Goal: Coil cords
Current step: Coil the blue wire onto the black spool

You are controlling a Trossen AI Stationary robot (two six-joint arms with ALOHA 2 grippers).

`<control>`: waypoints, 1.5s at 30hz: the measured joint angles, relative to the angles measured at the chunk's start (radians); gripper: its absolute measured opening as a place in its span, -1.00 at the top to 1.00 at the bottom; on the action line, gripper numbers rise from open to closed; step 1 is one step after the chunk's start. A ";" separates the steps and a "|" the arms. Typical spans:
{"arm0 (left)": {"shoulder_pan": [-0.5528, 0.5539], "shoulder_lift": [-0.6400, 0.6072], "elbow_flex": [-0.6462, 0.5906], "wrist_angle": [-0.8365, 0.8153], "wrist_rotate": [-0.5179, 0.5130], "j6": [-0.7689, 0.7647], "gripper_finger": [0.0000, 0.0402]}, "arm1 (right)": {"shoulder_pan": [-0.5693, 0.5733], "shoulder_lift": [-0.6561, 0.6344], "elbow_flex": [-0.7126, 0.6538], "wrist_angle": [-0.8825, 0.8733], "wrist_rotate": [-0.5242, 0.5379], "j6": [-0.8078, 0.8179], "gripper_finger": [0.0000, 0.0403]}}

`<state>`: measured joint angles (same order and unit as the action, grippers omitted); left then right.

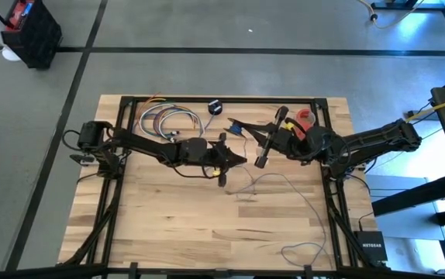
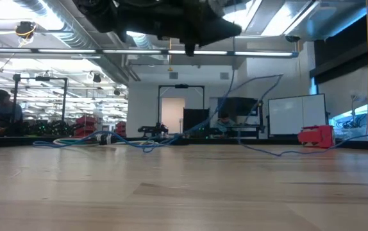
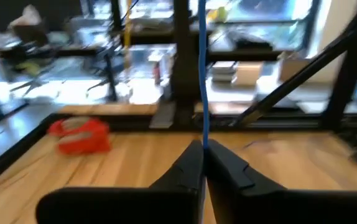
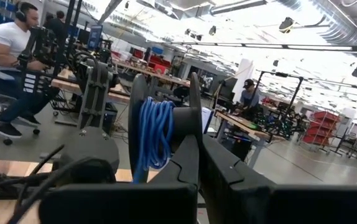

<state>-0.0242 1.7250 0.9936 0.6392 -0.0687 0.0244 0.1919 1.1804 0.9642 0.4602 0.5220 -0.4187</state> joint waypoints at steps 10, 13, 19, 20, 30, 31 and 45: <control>0.003 -0.195 -0.001 -0.420 -0.264 0.083 0.99 | 0.142 -0.054 0.000 -0.214 0.112 -0.022 0.97; 0.005 -0.258 -0.001 -0.532 -0.323 0.065 0.98 | 0.186 -0.057 0.000 -0.249 0.115 -0.024 0.97; -0.005 -0.380 -0.002 -0.628 -0.348 0.051 0.98 | 0.223 -0.058 0.000 -0.408 0.139 0.023 0.97; -0.010 -0.397 -0.002 -0.631 -0.348 0.051 0.98 | 0.221 -0.058 0.000 -0.438 0.140 0.044 0.97; -0.093 -0.464 -0.002 -0.610 -0.345 0.029 0.99 | 0.141 0.005 -0.001 -0.559 0.237 0.101 0.97; -0.102 -0.460 -0.002 -0.595 -0.345 0.028 0.99 | 0.126 0.018 -0.001 -0.560 0.247 0.100 0.97; -0.146 -0.319 -0.002 -0.326 -0.271 0.047 0.99 | -0.056 0.182 -0.002 -0.244 0.122 0.074 0.97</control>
<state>-0.1700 1.4062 0.9920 0.3129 -0.3397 0.0716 0.1357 1.3621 0.9627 0.2163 0.6438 -0.3450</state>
